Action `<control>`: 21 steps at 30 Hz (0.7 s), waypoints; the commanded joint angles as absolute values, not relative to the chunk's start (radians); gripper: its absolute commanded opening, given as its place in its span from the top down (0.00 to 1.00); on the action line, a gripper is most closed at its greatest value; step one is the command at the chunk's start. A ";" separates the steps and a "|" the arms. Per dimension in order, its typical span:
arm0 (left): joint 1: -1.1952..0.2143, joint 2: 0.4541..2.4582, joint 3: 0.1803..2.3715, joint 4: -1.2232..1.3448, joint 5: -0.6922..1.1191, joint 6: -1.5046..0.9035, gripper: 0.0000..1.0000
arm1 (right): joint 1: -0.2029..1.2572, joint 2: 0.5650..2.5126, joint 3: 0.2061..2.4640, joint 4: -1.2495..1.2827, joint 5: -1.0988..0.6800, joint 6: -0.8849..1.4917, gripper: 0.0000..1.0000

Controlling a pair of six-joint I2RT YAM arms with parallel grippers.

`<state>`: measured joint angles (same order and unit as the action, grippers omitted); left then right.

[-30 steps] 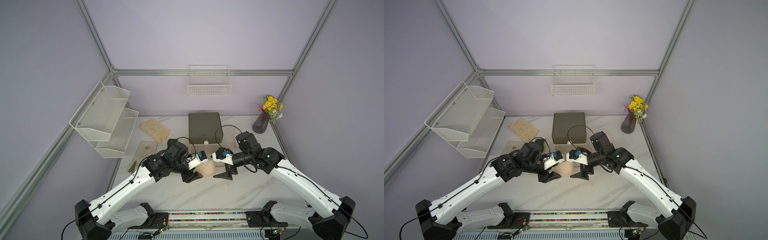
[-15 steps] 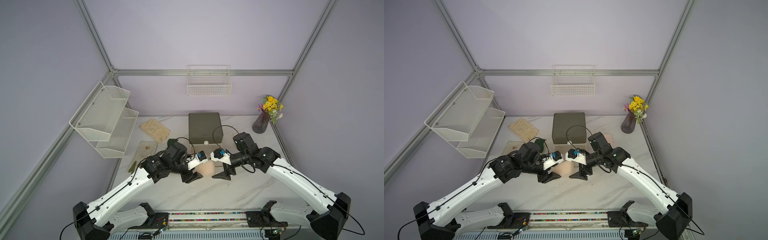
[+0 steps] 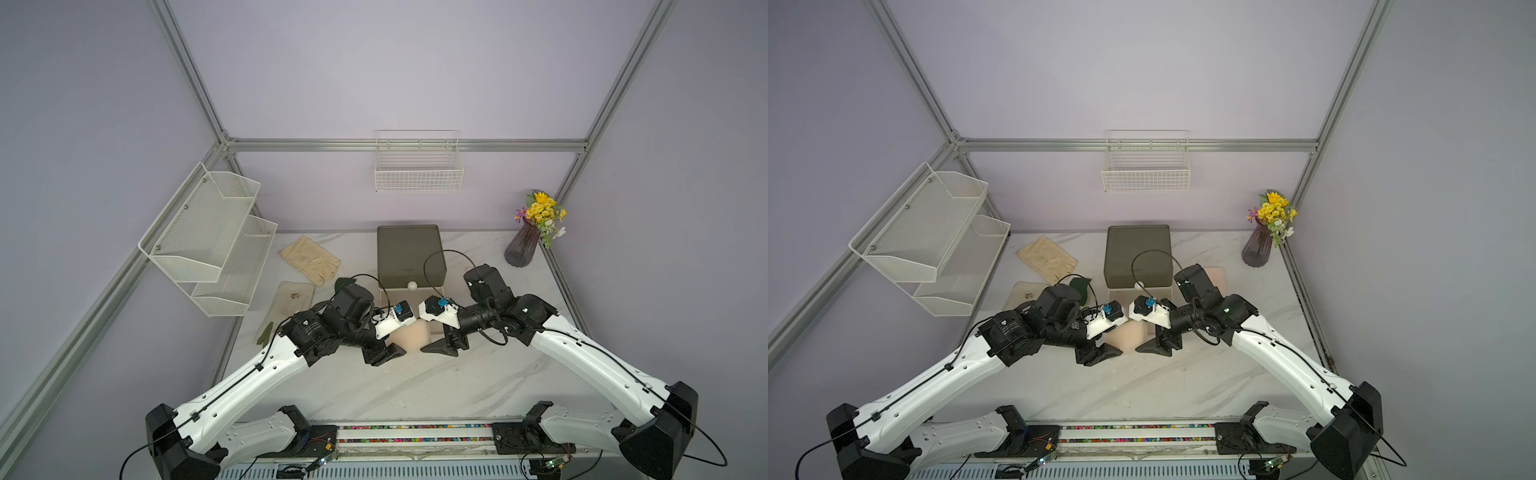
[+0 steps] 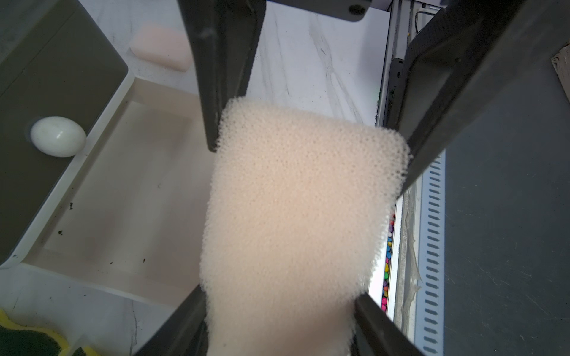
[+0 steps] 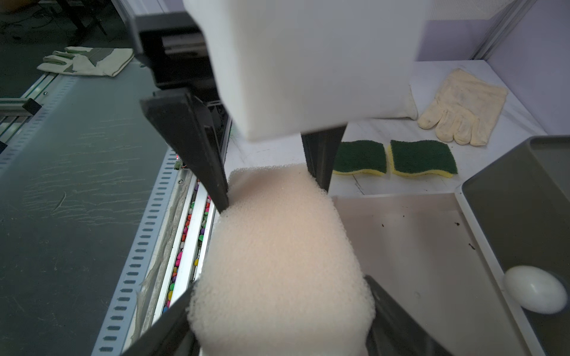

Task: Take the sponge out of the drawer
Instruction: Place the sponge at the center of the board.

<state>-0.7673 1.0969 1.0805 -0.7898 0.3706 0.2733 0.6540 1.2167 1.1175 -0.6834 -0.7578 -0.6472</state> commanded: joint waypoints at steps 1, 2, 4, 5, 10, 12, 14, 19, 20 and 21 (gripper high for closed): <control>-0.765 1.072 1.076 -0.746 0.404 0.279 0.34 | 0.664 1.226 1.105 -0.651 -0.770 -0.631 0.27; -0.766 1.072 1.074 -0.746 0.404 0.279 0.33 | 0.663 1.228 1.104 -0.651 -0.770 -0.629 0.29; -0.765 1.072 1.073 -0.744 0.402 0.279 0.32 | 0.666 1.227 1.106 -0.651 -0.767 -0.627 0.32; -0.765 1.071 1.074 -0.743 0.401 0.278 0.31 | 0.665 1.226 1.106 -0.648 -0.765 -0.627 0.34; -0.765 1.068 1.071 -0.739 0.388 0.275 0.24 | 0.665 1.218 1.096 -0.627 -0.747 -0.601 0.38; -0.765 1.065 1.069 -0.734 0.384 0.272 0.21 | 0.666 1.208 1.090 -0.614 -0.738 -0.589 0.38; -0.765 1.061 1.066 -0.725 0.378 0.268 0.15 | 0.666 1.197 1.079 -0.597 -0.725 -0.575 0.38; -0.766 1.042 1.063 -0.712 0.334 0.253 0.00 | 0.665 1.146 1.055 -0.539 -0.661 -0.502 0.39; -0.765 1.032 1.062 -0.705 0.319 0.250 0.00 | 0.666 1.127 1.046 -0.516 -0.635 -0.476 0.39; -0.765 1.019 1.058 -0.698 0.299 0.242 0.00 | 0.665 1.103 1.035 -0.492 -0.603 -0.441 0.39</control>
